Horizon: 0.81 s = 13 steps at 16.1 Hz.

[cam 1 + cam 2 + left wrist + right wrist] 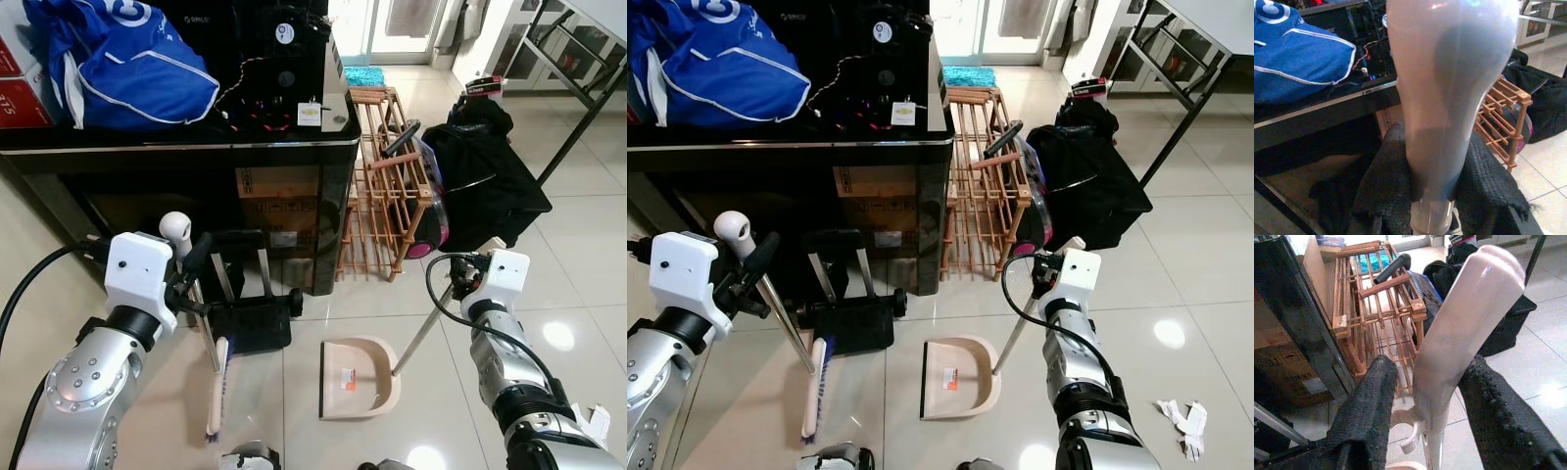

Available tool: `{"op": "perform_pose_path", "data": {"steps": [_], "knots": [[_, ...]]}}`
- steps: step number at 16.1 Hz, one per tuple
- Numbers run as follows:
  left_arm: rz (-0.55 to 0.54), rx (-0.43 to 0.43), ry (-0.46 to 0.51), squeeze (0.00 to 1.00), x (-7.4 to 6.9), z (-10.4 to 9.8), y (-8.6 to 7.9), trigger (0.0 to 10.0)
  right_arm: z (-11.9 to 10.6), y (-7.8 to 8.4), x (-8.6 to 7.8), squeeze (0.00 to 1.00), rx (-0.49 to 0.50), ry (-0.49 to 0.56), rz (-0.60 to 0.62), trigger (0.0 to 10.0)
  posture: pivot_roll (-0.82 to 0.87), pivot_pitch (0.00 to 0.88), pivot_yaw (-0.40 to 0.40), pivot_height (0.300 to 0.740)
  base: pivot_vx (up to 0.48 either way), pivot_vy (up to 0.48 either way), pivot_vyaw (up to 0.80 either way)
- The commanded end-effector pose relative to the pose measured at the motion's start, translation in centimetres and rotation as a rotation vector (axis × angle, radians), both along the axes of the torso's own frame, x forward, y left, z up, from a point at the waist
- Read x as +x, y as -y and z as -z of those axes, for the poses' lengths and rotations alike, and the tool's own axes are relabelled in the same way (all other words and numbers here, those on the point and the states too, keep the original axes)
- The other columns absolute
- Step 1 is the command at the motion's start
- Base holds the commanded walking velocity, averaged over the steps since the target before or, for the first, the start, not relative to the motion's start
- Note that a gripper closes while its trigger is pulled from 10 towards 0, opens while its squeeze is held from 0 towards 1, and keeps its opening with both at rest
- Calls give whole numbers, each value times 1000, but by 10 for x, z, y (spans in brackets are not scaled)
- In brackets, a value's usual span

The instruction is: Sweep floor

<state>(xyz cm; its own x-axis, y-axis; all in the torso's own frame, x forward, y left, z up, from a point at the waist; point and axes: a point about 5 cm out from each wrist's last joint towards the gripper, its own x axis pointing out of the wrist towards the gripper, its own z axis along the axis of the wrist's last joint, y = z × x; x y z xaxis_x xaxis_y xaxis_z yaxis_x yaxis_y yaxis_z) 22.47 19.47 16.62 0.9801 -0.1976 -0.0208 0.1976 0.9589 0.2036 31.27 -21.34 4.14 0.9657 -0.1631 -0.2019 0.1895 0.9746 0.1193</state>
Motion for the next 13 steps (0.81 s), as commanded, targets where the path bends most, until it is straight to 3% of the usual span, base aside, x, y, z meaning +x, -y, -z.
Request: {"op": "perform_pose_path", "data": {"steps": [1,7,9,11,13], "knots": [[6,13,32,0,-2,-6,3,10000,1,0,-1,0,2,7,8,0,256,111,-17,740,0,0,0],[4,18,26,0,0,-1,4,10000,2,-3,-1,0,0,0,12,0,233,92,-34,740,0,0,0],[-11,27,29,0,8,5,6,10000,0,-3,0,0,13,7,48,0,184,70,-63,740,0,0,0],[-21,34,36,0,17,8,10,10000,-10,-2,4,0,29,49,92,0,167,62,-74,740,0,0,0],[-22,39,33,0,18,10,11,10000,-20,-1,8,0,16,84,99,0,155,55,-80,740,0,0,0]]}}
